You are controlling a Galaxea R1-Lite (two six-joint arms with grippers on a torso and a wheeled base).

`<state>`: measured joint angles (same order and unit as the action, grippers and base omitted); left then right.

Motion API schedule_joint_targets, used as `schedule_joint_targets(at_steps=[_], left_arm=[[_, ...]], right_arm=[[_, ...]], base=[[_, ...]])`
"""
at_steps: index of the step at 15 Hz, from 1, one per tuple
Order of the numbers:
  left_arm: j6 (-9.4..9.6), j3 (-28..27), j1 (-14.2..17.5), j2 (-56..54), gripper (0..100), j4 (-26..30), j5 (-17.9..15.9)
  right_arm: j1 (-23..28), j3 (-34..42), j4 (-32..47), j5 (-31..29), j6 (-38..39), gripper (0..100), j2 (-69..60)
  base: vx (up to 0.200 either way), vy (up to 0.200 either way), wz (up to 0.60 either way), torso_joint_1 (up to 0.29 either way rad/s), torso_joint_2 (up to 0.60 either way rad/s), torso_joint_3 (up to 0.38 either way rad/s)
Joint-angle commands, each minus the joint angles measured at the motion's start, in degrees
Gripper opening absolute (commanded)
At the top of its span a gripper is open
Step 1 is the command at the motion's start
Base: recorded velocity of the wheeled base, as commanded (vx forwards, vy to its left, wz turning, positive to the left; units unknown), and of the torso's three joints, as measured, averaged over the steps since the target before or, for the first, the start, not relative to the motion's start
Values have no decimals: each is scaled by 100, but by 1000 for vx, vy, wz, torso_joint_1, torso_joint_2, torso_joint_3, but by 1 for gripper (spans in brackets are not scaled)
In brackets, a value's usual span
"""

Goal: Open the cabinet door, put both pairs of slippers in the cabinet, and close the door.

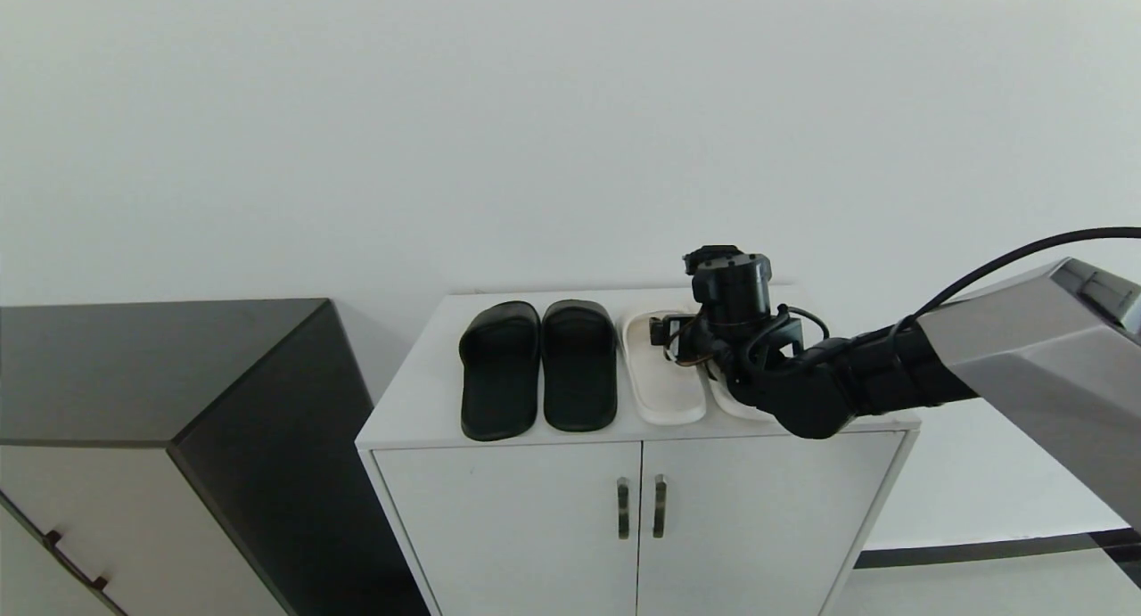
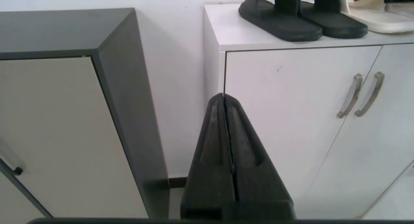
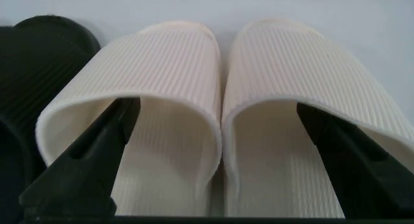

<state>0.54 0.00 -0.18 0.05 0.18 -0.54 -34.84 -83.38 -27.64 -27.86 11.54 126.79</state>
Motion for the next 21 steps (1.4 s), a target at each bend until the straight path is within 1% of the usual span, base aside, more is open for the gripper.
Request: schedule_joint_targets(at_steps=[1,6,8,10,12,13,15,17,18,20,21], left_arm=[[-1,0,1,4,0,-1,1],[-1,0,1,4,0,-1,1],[-1,0,1,4,0,-1,1],[-1,0,1,4,0,-1,1],[-10,0,1,4,0,-1,1],[-10,0,1,4,0,8,1],[-10,0,1,4,0,-1,1],[-10,0,1,4,0,-1,1],[-18,0,1,4,0,-1,1],[-27,0,1,4,0,-1,1],[-18,0,1,4,0,-1,1]], right_arm=[[21,-143,4,-1,-3,0,126],[21,-134,-14,-18,-3,0,38],[12,33,-5,-27,-21,0,-225],[4,551,-31,-27,-276,0,-770],[-84,1105,-31,-1,-276,0,-1412],[-207,1536,-31,87,-267,0,-1834],[-436,2256,-23,509,-267,0,-2528],[-700,3170,-23,1089,-267,0,-3372],[-867,3777,-5,1353,-267,0,-3978],[-1007,4401,13,1845,-267,0,-4673],[-1034,4577,48,2162,-267,0,-4840]], base=[[0,0,0,0,0,0],[0,0,0,0,0,0],[0,0,0,0,0,0],[0,0,0,0,0,0],[0,0,0,0,0,0],[0,0,0,0,0,0],[0,0,0,0,0,0],[0,0,0,0,0,0],[0,0,0,0,0,0],[0,0,0,0,0,0],[0,0,0,0,0,0]])
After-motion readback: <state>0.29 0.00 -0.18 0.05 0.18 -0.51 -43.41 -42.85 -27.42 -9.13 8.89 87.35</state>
